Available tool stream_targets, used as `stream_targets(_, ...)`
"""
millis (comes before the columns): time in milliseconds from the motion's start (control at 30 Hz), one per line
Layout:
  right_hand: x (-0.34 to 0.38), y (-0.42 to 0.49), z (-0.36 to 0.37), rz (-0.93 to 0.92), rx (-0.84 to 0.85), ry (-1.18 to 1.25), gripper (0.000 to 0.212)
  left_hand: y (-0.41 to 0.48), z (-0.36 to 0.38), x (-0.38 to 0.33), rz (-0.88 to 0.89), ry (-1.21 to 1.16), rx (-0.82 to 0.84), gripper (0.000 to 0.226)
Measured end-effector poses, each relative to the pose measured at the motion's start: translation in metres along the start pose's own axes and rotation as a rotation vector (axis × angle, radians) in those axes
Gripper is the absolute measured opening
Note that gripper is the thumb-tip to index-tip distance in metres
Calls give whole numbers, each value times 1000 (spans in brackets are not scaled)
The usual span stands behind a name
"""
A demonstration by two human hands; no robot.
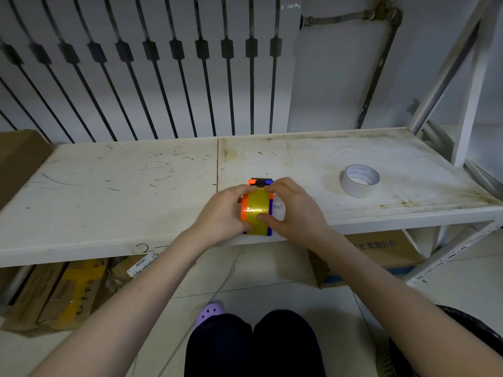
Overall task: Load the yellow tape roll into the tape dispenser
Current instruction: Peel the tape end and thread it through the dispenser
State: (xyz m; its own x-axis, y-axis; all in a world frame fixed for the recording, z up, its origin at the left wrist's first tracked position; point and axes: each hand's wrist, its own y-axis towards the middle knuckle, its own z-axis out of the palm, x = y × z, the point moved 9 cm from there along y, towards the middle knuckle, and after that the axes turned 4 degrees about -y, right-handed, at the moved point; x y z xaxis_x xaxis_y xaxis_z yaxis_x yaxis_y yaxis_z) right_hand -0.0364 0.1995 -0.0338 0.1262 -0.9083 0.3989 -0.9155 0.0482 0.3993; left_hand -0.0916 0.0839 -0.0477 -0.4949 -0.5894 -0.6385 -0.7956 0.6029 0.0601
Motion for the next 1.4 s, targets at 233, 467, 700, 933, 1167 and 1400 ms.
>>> stream_targets(233, 19, 0, -4, -161, 33, -204, 36, -1, -1, -4, -10, 40, -4, 78)
stream_targets(467, 25, 14, -4, -86, 189, -198, 46, 3, -1, -4, -44, 80, -24, 79)
stream_targets(700, 35, 20, 8, -48, 328, -319, 45, -1, -1, -2, -89, 63, -69, 75)
stream_targets(933, 31, 20, 8, 87, 371, -271, 43, -3, 1, 0, -109, 78, -98, 79)
stream_targets(1167, 20, 14, 1, 79, 303, -185, 58, 2, -2, -6, -105, 90, -133, 70)
stream_targets(1400, 15, 20, 1, 163, 363, -163, 55, 2, -2, -8, -119, 113, -142, 70)
